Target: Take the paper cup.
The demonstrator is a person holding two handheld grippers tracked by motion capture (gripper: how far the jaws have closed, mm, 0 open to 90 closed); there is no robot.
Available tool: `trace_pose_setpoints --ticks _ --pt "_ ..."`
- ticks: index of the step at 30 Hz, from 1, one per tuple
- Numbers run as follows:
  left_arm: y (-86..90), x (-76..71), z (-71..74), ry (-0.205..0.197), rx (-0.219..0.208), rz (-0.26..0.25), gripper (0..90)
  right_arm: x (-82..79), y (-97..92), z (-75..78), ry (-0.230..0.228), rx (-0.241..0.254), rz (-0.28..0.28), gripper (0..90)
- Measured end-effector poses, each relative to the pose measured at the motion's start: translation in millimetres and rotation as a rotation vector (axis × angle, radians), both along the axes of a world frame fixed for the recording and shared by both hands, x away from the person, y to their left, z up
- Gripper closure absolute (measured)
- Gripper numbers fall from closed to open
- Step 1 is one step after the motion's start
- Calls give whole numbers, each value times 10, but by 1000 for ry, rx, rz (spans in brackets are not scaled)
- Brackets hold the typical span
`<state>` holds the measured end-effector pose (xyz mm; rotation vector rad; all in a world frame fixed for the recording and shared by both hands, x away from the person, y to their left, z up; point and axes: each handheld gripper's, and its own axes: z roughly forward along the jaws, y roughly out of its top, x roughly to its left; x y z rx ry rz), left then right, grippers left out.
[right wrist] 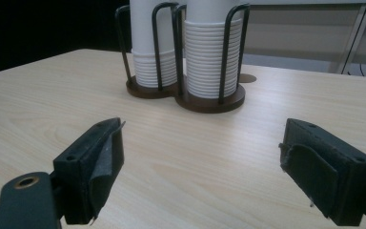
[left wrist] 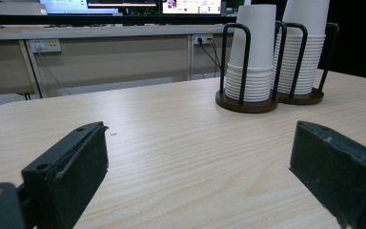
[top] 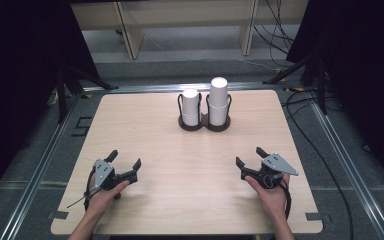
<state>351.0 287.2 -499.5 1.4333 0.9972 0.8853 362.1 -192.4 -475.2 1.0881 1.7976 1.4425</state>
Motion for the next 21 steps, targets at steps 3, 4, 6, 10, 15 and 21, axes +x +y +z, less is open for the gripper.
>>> trace_pose_setpoints --ticks 3,4,6,10,15,21 --pt "-8 8 2 8 5 5 51 0 49 -1 -8 -37 -3 156" --pt "-12 22 -3 -1 -1 2 51 10 78 -10 -11 -10 -2 156" --pt "-18 26 2 8 7 -7 51 11 98 27 10 -19 9 158" --pt "-70 49 33 19 -10 -24 54 61 207 68 4 -8 47 172" --pt "-181 198 133 5 1 -66 59 122 313 114 -12 -29 73 184" --pt "-337 423 233 0 31 -118 66 218 373 197 -16 2 60 203"
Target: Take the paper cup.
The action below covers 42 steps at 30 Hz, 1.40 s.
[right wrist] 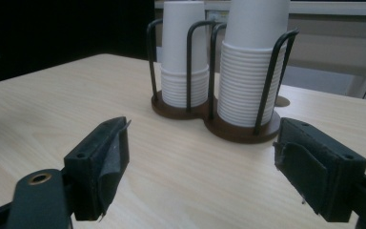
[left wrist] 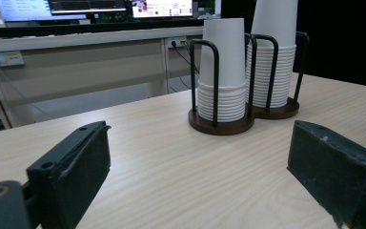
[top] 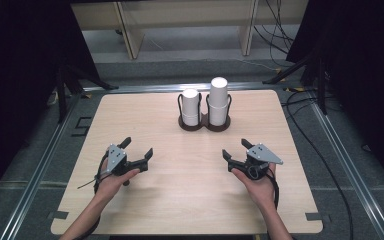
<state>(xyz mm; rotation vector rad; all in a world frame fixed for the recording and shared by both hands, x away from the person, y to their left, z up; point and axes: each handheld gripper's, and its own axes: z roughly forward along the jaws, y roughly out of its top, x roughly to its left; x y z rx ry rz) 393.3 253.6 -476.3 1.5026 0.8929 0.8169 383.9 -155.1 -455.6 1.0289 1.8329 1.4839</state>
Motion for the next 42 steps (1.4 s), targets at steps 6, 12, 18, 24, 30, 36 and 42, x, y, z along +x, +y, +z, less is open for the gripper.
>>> trace_pose_setpoints --ticks 6,12,18,24,30,36,42 --pt "-135 185 62 -5 7 -31 70 155 86 85 -17 7 7 215" --pt "-248 344 69 2 5 -53 85 297 232 145 -8 17 29 228" --pt "-368 508 116 4 18 -74 100 454 352 196 0 2 49 250" --pt "-523 702 119 17 50 -106 124 664 492 257 -22 2 63 270" --pt "-695 955 70 57 88 -125 141 896 661 359 -16 -13 74 284" --pt "-829 1198 17 94 119 -123 149 1164 852 402 -21 -44 92 299" --pt "-932 1334 -60 106 133 -130 163 1370 1001 454 -32 -70 88 309"
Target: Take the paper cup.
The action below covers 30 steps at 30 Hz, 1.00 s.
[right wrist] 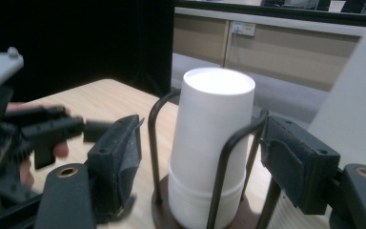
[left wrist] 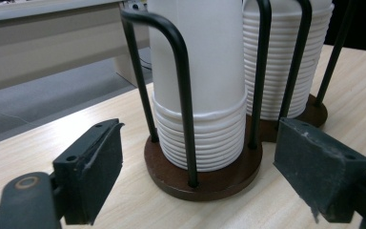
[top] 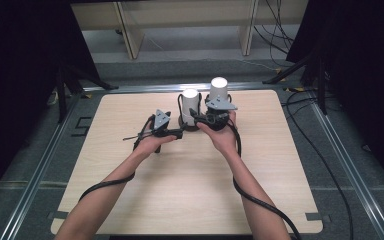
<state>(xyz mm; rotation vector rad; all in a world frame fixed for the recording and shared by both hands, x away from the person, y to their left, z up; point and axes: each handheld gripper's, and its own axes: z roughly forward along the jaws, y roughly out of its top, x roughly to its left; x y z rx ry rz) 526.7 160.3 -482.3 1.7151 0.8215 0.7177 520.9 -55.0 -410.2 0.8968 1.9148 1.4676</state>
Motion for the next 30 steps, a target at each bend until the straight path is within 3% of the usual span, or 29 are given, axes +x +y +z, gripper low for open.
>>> trace_pose_setpoints --ticks 8,12,16,20,24,28,30 --pt "-58 125 -53 22 21 5 177 186 111 100 -14 -2 -8 310" --pt "-77 173 -64 31 13 10 182 237 141 93 -21 -41 -13 323" --pt "-104 198 -70 22 22 1 182 280 165 81 -35 -46 -24 329" --pt "-127 232 -58 23 29 9 181 309 181 94 -25 -30 -23 329" --pt "-157 268 -63 25 29 7 180 356 181 94 -33 -50 -32 328" --pt "-175 298 -67 28 19 5 182 387 198 61 -6 -54 -31 328" --pt "-177 315 -77 37 60 -3 182 409 202 44 -7 -60 -36 329"
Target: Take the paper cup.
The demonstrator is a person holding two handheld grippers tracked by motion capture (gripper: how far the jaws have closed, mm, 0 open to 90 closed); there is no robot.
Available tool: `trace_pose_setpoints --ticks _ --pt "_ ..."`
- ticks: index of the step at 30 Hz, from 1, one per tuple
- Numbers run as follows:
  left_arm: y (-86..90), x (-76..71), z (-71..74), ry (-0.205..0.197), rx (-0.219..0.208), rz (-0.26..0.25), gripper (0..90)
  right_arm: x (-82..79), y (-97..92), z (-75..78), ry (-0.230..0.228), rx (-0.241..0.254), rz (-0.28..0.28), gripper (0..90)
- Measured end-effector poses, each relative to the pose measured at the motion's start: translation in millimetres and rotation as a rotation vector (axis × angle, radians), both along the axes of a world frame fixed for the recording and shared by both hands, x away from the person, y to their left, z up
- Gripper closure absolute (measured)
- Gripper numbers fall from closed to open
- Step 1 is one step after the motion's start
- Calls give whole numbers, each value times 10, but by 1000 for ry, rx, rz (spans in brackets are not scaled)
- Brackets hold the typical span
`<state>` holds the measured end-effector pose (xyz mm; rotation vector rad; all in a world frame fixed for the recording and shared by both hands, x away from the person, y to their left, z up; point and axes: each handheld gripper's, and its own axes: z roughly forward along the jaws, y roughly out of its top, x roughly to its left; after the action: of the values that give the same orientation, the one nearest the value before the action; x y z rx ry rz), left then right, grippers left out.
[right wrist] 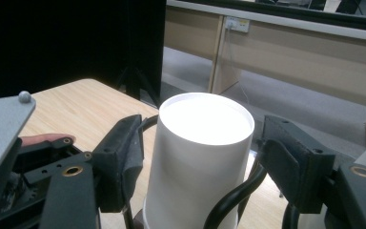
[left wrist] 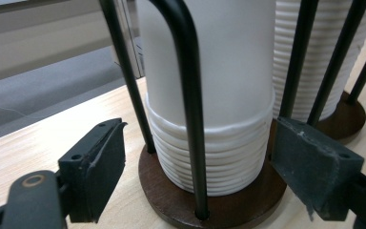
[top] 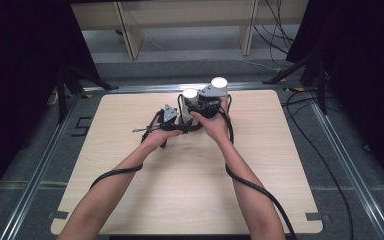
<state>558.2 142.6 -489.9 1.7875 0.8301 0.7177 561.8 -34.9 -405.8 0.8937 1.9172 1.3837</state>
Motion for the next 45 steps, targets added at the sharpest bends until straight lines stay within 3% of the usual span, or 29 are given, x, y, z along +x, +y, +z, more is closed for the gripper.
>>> trace_pose_setpoints --ticks 22,34,45 --pt "-84 114 -26 43 -24 -24 189 109 86 -59 24 -9 0 343" --pt "-108 162 -20 62 -25 -51 168 158 110 -68 10 -16 3 336" --pt "-127 195 -26 66 -31 -47 186 175 131 -72 32 10 3 335"
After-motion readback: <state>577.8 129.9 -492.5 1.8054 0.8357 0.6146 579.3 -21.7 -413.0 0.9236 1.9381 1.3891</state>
